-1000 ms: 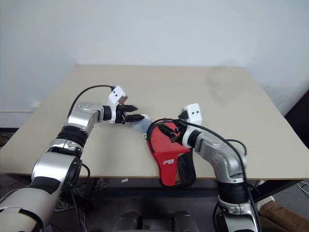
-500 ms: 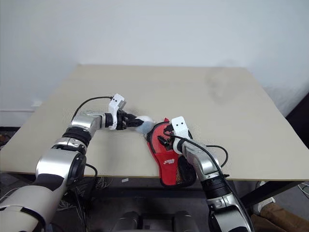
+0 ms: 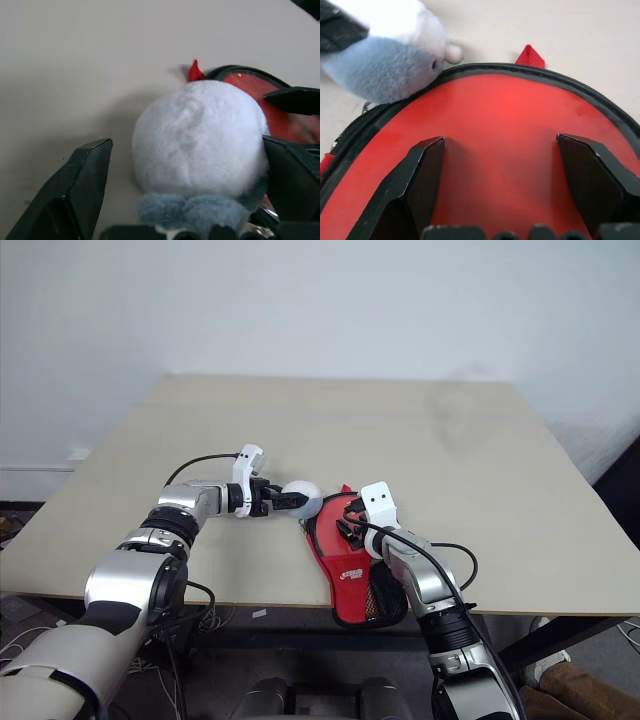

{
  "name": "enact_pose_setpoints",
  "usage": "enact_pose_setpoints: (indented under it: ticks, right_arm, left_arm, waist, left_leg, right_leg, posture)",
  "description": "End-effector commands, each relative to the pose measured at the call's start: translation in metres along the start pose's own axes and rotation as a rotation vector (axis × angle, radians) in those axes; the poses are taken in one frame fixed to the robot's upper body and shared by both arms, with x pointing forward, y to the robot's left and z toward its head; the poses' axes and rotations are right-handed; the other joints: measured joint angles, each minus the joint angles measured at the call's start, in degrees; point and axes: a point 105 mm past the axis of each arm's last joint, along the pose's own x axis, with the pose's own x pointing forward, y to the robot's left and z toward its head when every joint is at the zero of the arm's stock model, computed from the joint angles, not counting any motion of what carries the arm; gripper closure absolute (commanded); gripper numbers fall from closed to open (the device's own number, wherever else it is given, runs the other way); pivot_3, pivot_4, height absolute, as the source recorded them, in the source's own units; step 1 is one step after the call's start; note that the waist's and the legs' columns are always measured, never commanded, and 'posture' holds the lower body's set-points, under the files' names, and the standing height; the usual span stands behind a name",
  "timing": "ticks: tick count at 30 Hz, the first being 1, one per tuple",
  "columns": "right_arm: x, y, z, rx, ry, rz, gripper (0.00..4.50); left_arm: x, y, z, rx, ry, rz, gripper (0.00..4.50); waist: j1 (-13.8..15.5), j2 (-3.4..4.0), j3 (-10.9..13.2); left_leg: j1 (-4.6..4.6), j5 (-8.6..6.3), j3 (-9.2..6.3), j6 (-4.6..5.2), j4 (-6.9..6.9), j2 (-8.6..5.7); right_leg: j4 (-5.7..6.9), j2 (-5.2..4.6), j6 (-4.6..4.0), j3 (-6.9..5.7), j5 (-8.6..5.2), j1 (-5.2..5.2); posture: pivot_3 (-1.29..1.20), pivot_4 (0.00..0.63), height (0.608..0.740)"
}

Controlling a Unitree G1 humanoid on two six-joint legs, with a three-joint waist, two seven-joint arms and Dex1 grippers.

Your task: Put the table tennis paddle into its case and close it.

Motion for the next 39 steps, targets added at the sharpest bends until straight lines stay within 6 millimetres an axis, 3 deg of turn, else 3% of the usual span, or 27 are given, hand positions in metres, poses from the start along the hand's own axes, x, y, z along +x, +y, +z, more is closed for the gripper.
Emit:
enact_pose_setpoints:
  ticks: [1, 6, 7, 9, 13, 16, 21, 30, 39]
  right_arm:
    - [0.000, -0.011, -0.023, 0.022, 0.091, -0.047, 0.61]
    - [-0.001, -0.012, -0.023, 0.026, 0.094, -0.058, 0.61]
    - [0.000, -0.012, -0.023, 0.025, 0.097, -0.059, 0.61]
    - [0.000, -0.012, -0.026, 0.027, 0.117, -0.057, 0.61]
    - [-0.001, 0.000, -0.047, 0.067, 0.233, 0.011, 0.61]
    - [-0.002, 0.000, -0.062, 0.062, 0.299, 0.001, 0.61]
    - [-0.008, 0.011, -0.079, 0.035, 0.382, 0.046, 0.61]
    - [-0.011, 0.009, -0.082, 0.040, 0.387, 0.028, 0.61]
    - [-0.013, 0.011, -0.079, 0.030, 0.359, 0.025, 0.61]
  left_arm:
    - [0.002, -0.009, 0.014, -0.030, -0.017, -0.031, 0.01]
    - [0.007, -0.014, 0.012, -0.031, 0.009, -0.045, 0.01]
    - [0.008, -0.015, 0.013, -0.025, 0.002, -0.050, 0.18]
    - [0.010, -0.016, 0.015, -0.035, -0.001, -0.042, 0.60]
    - [0.018, -0.025, 0.020, -0.026, -0.005, -0.056, 1.96]
    - [0.020, -0.033, 0.035, -0.033, -0.058, -0.085, 2.97]
    - [0.019, -0.033, 0.057, -0.051, -0.150, -0.049, 4.09]
    - [0.023, -0.030, 0.086, 0.011, -0.243, 0.101, 4.19]
    - [0.054, -0.052, 0.096, 0.077, -0.289, 0.220, 4.19]
  waist:
    - [0.00, 0.00, 0.00]
    - [-0.01, 0.00, 0.00]
    - [-0.01, 0.00, 0.00]
    - [-0.01, 0.00, 0.00]
    - [0.00, 0.00, -0.04]
    - [0.00, -0.07, -0.11]
    - [-0.02, -0.13, -0.25]
    - [0.01, -0.15, -0.27]
    - [0.07, -0.15, -0.27]
  left_leg:
    - [0.00, 0.00, -0.01, 0.00, 0.01, 0.00]
    - [0.00, 0.00, -0.05, 0.00, 0.02, 0.00]
    - [0.00, 0.00, -0.06, 0.00, 0.02, 0.00]
    - [0.00, 0.00, -0.06, 0.00, 0.02, 0.00]
    - [0.02, 0.00, -0.09, -0.01, 0.03, -0.01]
    - [0.05, 0.00, -0.11, -0.01, 0.03, 0.00]
    - [0.10, 0.00, -0.15, -0.01, 0.01, 0.00]
    - [0.51, -0.01, -0.14, -0.03, -0.13, -0.01]
    - [0.73, -0.02, -0.13, -0.04, -0.21, -0.01]
  right_leg:
    - [0.00, 0.00, 0.00, -0.01, 0.00, 0.01]
    - [0.00, 0.00, 0.00, -0.05, 0.00, 0.02]
    - [0.00, 0.00, 0.00, -0.05, 0.00, 0.02]
    - [0.00, 0.00, 0.00, -0.06, 0.00, 0.02]
    - [0.00, 0.00, 0.00, -0.07, 0.00, 0.06]
    - [-0.01, 0.00, 0.00, -0.10, 0.00, 0.10]
    - [-0.03, -0.01, 0.01, -0.13, -0.01, 0.15]
    - [-0.09, -0.02, 0.00, -0.13, -0.02, 0.39]
    - [-0.15, -0.04, 0.00, -0.13, -0.04, 0.71]
  posture:
    - [0.00, 0.000, 0.740]
    - [0.00, 0.000, 0.740]
    - [0.00, 0.000, 0.740]
    - [0.00, 0.000, 0.740]
    - [0.00, 0.000, 0.740]
    - [0.00, 0.000, 0.740]
    - [0.00, 0.000, 0.740]
    - [0.00, 0.000, 0.740]
    - [0.00, 0.000, 0.740]
